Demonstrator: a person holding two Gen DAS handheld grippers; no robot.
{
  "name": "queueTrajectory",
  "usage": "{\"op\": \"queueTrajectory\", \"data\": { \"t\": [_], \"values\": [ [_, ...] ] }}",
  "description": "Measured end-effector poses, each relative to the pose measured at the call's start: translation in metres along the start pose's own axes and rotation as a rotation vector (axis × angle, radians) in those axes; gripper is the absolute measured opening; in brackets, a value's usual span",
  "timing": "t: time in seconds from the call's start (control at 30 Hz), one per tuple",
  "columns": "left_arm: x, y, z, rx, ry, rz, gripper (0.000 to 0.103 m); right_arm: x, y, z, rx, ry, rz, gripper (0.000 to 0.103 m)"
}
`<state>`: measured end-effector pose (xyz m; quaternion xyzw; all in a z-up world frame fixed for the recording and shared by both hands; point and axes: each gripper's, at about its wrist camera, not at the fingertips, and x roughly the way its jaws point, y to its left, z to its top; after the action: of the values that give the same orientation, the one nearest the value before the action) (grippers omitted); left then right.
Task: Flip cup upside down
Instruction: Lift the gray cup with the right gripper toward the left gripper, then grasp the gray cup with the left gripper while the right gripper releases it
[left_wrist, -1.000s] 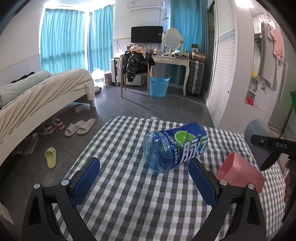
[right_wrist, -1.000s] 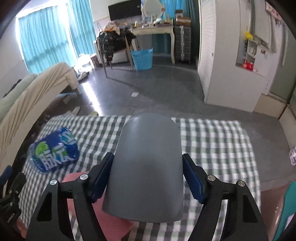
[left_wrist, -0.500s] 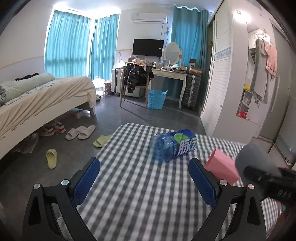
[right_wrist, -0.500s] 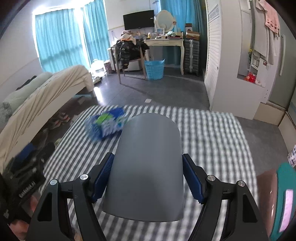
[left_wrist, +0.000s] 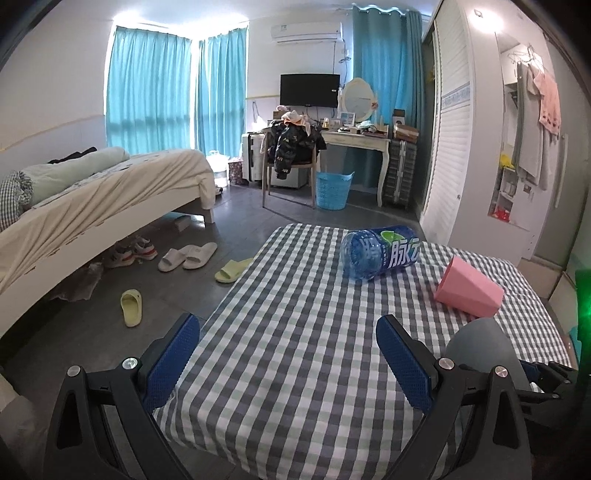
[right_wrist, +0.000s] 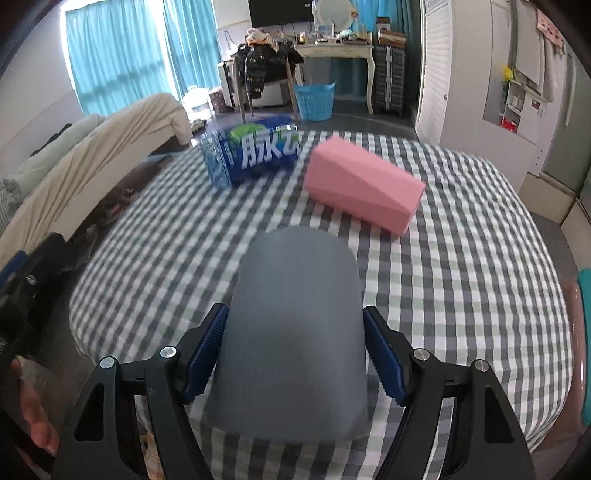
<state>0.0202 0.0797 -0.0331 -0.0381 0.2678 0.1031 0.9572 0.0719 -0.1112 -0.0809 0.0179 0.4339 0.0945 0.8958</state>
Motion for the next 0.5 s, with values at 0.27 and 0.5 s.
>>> {"op": "queueTrajectory", "data": {
  "t": [0.27,0.5],
  "values": [
    [-0.001,-0.022,0.004,0.048,0.003,0.008,0.099,-0.015,-0.008,-0.002,-0.017,-0.044,0.032,0.09],
    [-0.004,-0.065,0.022,0.099,0.023,-0.058,0.099,-0.083,-0.059,0.017,-0.007,-0.233,-0.065,0.095]
  ]
}}
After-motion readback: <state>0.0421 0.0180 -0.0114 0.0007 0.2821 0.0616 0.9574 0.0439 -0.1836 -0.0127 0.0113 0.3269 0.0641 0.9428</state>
